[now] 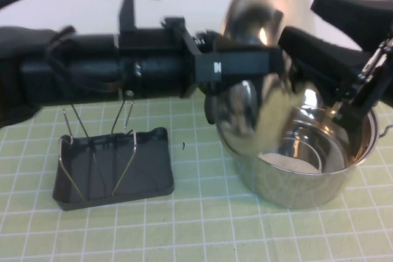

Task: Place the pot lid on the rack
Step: Place the pot lid on the pot rack

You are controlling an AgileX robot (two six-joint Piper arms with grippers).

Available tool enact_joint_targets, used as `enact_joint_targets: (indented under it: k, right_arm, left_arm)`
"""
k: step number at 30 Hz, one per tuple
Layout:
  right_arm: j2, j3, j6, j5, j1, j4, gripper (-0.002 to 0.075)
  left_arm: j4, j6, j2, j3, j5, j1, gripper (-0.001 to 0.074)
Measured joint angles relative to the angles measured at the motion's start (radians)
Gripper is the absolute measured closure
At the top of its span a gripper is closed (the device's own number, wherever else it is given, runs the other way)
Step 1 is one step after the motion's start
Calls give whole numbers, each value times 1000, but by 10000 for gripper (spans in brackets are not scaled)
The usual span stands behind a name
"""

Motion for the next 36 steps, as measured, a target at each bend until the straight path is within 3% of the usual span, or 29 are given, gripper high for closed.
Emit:
enact_joint_targets:
  k: [3,7,13,15,36]
  right_arm:
    - [-15,0,-6,-8,0,-5,221]
    - [-50,0,-47,44,0,-35,221]
    - [-89,0,-71,211,0,-42,221]
    - [-89,0,-73,259,0,-42,221]
    - [-84,0,11,305,0,-109,221]
  left_arm:
    - [68,12,-95,2,-104,0,668]
    - [354,-65,-255,2,-243,0,668]
    - [905,-562,-371,2,-269,0,668]
    - [1034,-654,-372,2,-254,2,668]
    - [1305,-847,-61,2,-375,2,668]
